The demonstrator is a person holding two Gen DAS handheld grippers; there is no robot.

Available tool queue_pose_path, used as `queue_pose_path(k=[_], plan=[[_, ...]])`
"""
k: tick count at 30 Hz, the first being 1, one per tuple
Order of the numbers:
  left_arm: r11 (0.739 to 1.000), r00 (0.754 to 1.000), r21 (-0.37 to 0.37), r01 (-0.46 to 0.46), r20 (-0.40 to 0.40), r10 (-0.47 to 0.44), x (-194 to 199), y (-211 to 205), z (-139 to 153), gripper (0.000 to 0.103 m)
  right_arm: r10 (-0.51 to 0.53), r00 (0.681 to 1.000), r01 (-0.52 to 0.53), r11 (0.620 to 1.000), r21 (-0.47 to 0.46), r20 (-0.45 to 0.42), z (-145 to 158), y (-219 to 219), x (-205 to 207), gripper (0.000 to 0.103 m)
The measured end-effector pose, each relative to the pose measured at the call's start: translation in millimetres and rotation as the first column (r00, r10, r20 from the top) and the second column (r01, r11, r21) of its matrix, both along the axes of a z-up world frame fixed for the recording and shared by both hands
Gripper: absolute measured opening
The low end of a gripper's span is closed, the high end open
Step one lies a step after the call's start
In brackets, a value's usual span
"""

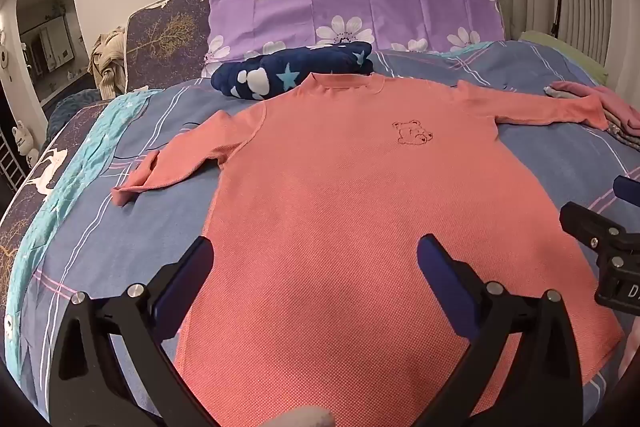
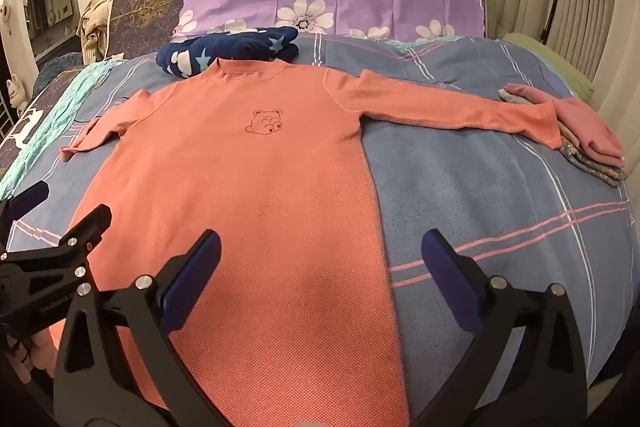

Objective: Fold small clothes

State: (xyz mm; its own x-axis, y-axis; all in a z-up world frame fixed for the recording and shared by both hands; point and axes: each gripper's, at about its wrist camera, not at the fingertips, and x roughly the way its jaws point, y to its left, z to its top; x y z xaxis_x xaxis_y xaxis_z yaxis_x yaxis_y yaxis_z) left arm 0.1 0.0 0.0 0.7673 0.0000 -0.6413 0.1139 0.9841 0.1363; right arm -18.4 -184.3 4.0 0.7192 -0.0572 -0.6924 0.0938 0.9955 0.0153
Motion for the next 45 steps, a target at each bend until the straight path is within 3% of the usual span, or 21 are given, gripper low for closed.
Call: queue_pose_path(k=[5, 16, 45], plan=[[1.000, 1.000, 0.001, 0.000, -0.004, 0.000, 0, 0, 0, 0.102, -0.001, 1.000, 0.003, 0.999, -0.041, 0.032, 5, 9, -4, 0.101], [1.000, 1.000, 0.005, 0.021, 0.019, -0.021, -1, -3, 2, 0.102, -0.012, 0.998, 0.013, 1.000, -0.017, 0.065, 9, 0, -8, 0.101], [1.000, 1.000, 0.015, 0.020, -0.014, -0.020, -5, -1, -8, 0.102, 0.005, 0.995, -0.004, 1.000, -0.017, 0.098, 11, 4, -17, 0.100]])
